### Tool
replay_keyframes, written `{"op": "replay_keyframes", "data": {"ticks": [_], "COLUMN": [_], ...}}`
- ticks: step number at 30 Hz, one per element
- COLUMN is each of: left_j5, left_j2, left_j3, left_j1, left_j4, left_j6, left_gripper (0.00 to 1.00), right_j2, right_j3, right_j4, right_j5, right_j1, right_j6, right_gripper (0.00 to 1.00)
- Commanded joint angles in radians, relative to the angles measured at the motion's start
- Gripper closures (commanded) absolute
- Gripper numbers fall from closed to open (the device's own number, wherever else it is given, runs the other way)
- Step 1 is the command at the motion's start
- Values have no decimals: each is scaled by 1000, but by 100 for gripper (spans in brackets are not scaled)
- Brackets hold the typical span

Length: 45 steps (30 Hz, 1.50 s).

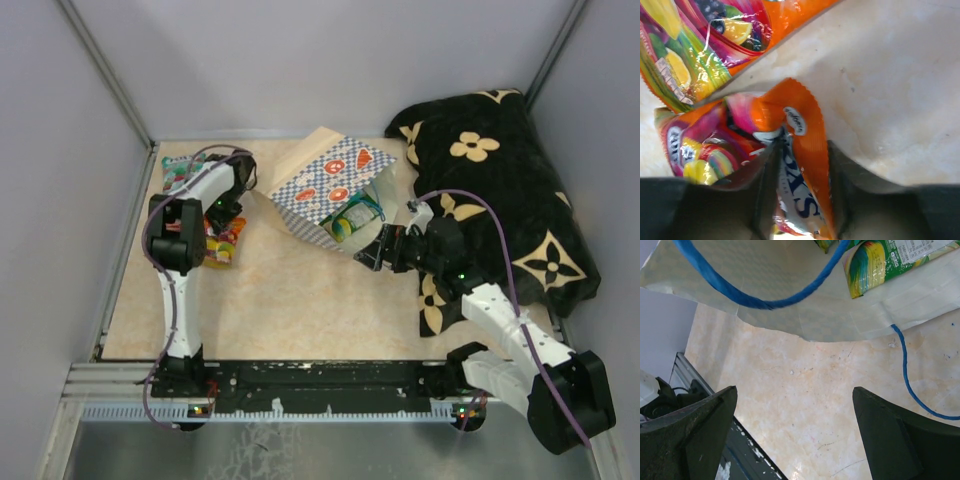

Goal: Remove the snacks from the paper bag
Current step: Place the snack at the center of the board, then adjust the paper bag at the center of the board.

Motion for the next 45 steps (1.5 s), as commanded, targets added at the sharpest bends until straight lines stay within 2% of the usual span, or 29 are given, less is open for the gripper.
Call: {"op": "replay_keyframes", "data": {"ticks": [1,3,7,9,14,16,18,20,22,23,25,28,33,39,45], "left_j5": [97,91,65,36,-61,-114,-104,11,168,212,220,215,193,333,446], "left_j2": [-7,-3,-17,-59,-207,-292,-412,-561,-707,-761,-826,-832,-703,-544,-514], "left_j3": [-44,-2,78,77,21,-68,-235,-447,-665,-745,-832,-886,-915,-862,-866], "left_j1": [13,13,4,-7,-45,-53,-59,-61,-61,-59,-59,-59,-40,10,20], "left_j4": [145,102,20,37,141,199,336,579,837,897,908,883,931,974,1027], "left_j6": [18,28,69,118,349,419,534,675,760,769,735,704,711,707,667], "left_gripper": [35,14,12,11,11,10,7,1,0,0,3,6,6,9,9], "right_j2": [-15,-15,-13,-14,-10,-5,0,9,21,26,34,45,60,25,23], "right_j3": [3,2,0,1,2,-1,-3,-6,-5,-6,-11,-17,-21,-23,-31], "right_j4": [46,47,50,49,46,48,57,66,76,80,90,107,122,85,89], "right_j5": [-22,-23,-28,-29,-27,-29,-31,-35,-44,-49,-55,-66,-86,-70,-64], "right_j1": [4,4,4,4,4,4,4,4,4,4,4,4,4,4,4], "right_j6": [-18,-20,-21,-21,-29,-28,-27,-22,-18,-16,-10,-6,2,-8,-10], "right_gripper": [1,1,1,1,1,1,1,1,1,1,1,1,1,1,1]}}
